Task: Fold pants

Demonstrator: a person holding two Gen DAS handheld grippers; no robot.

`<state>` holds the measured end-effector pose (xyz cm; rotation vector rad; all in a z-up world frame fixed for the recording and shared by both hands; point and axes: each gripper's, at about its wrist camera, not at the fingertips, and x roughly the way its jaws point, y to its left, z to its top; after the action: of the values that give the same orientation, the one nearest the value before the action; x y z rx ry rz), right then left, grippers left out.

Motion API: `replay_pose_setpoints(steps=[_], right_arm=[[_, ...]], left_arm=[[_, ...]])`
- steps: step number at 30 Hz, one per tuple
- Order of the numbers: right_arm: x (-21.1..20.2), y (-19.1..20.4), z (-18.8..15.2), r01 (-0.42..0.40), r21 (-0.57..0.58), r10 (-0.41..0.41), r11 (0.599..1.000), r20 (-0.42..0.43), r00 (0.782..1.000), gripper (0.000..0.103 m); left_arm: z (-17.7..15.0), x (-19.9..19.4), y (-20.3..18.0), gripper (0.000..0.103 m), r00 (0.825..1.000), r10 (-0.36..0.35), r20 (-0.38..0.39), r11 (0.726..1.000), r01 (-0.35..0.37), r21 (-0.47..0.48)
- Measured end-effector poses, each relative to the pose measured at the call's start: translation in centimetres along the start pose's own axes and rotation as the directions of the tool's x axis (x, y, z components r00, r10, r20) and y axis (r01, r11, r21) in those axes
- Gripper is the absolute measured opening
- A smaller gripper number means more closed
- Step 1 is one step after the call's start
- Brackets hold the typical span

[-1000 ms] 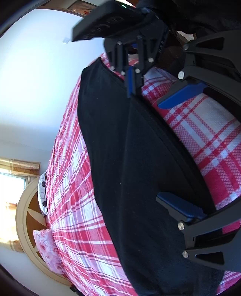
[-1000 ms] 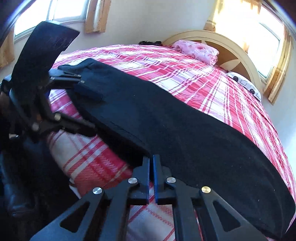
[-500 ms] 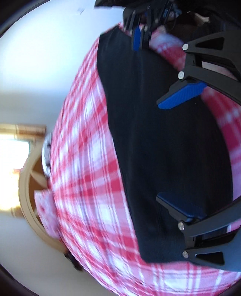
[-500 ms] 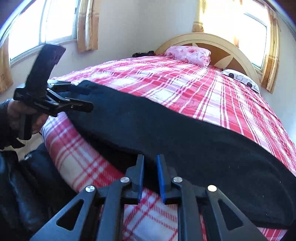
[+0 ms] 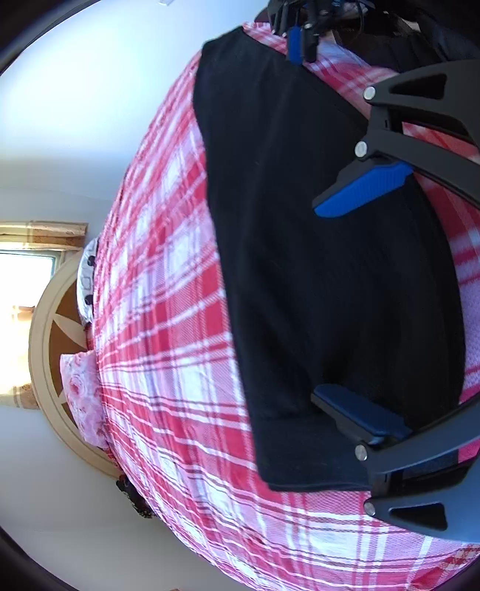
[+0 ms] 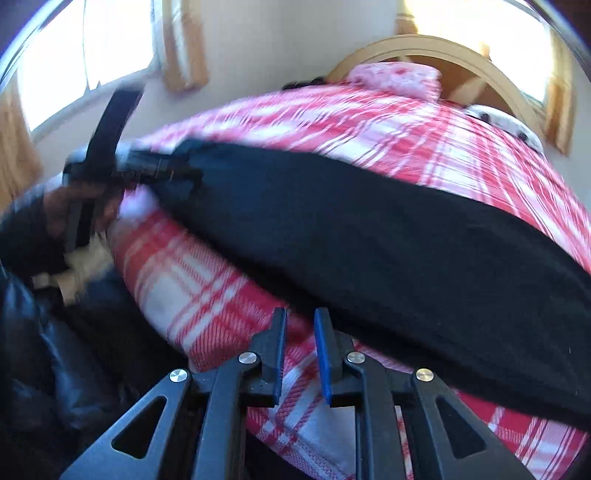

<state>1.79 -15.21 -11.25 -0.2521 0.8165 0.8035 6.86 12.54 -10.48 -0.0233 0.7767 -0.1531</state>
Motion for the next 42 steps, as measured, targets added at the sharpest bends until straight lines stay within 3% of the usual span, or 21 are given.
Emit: replay_pose_setpoints(steps=[2, 4, 6, 9, 11, 13, 16, 19, 21, 25, 29, 33, 39, 42], right_arm=[[-1.2, -1.5, 0.4, -0.029, 0.101, 0.023, 0.994, 0.065, 0.998, 0.021], [-2.3, -3.3, 0.6, -0.046, 0.194, 0.020, 0.980, 0.131, 0.991, 0.034], [-3.0, -4.7, 0.5, -0.034, 0.266, -0.011, 0.963, 0.166, 0.986, 0.057], [-3.6, -7.1, -0.4, 0.002, 0.373, -0.074, 0.928, 0.181, 0.981, 0.058], [-4.1, -8.8, -1.0, 0.070, 0.431, -0.151, 0.899, 0.156, 0.976, 0.058], [-5.6, -10.6, -1.5, 0.140, 0.481, -0.243, 0.865, 0.159, 0.957, 0.058], [-7.6, -13.6, -1.5, 0.164, 0.531, -0.293, 0.832, 0.169, 0.941, 0.058], [-10.5, -17.2, -1.4, 0.271, 0.569, -0.422, 0.776, 0.149, 0.895, 0.058], [-12.6, -20.4, -1.9, 0.289, 0.645, -0.479, 0.708, 0.138, 0.867, 0.058], [-14.3, -26.9, -3.8, 0.305, 0.757, -0.531, 0.578, 0.065, 0.845, 0.058], [-14.2, -31.3, -5.7, 0.284, 0.809, -0.516, 0.515, 0.028, 0.856, 0.058], [-14.5, -35.0, -7.3, 0.319, 0.837, -0.559, 0.445, -0.019, 0.829, 0.058], [-15.4, -36.8, -7.6, 0.300, 0.843, -0.563, 0.447, 0.004, 0.827, 0.058], [-18.2, -34.7, -8.4, 0.248, 0.866, -0.596, 0.434, 0.070, 0.800, 0.058]], left_arm=[[1.1, -0.7, -0.7, 0.095, 0.999, -0.026, 0.031, 1.000, 0.026, 0.016], [2.4, -0.9, -1.8, 0.100, 0.997, -0.059, 0.055, 0.998, 0.057, 0.032], [3.6, -0.4, -3.2, 0.101, 0.994, -0.091, 0.062, 0.995, 0.088, 0.049], [4.8, 1.7, -5.7, 0.101, 0.990, -0.138, 0.027, 0.989, 0.136, 0.063], [5.1, 3.1, -7.5, 0.101, 0.985, -0.171, -0.002, 0.982, 0.170, 0.077], [4.9, 4.0, -9.0, 0.101, 0.982, -0.185, -0.024, 0.977, 0.187, 0.101], [4.2, 4.9, -11.2, 0.101, 0.970, -0.232, -0.076, 0.962, 0.241, 0.131], [3.7, 4.8, -13.2, 0.101, 0.957, -0.275, -0.096, 0.943, 0.288, 0.168], [3.4, 4.6, -14.3, 0.101, 0.952, -0.290, -0.102, 0.932, 0.305, 0.197], [2.8, 5.0, -15.8, 0.101, 0.935, -0.324, -0.141, 0.911, 0.349, 0.219], [2.0, 5.3, -16.5, 0.101, 0.932, -0.317, -0.174, 0.900, 0.353, 0.255], [1.6, 5.0, -17.0, 0.103, 0.936, -0.301, -0.184, 0.893, 0.344, 0.290], [1.9, 4.3, -17.1, 0.103, 0.934, -0.314, -0.173, 0.896, 0.351, 0.272], [3.4, 3.9, -17.3, 0.103, 0.919, -0.370, -0.139, 0.890, 0.393, 0.232]])
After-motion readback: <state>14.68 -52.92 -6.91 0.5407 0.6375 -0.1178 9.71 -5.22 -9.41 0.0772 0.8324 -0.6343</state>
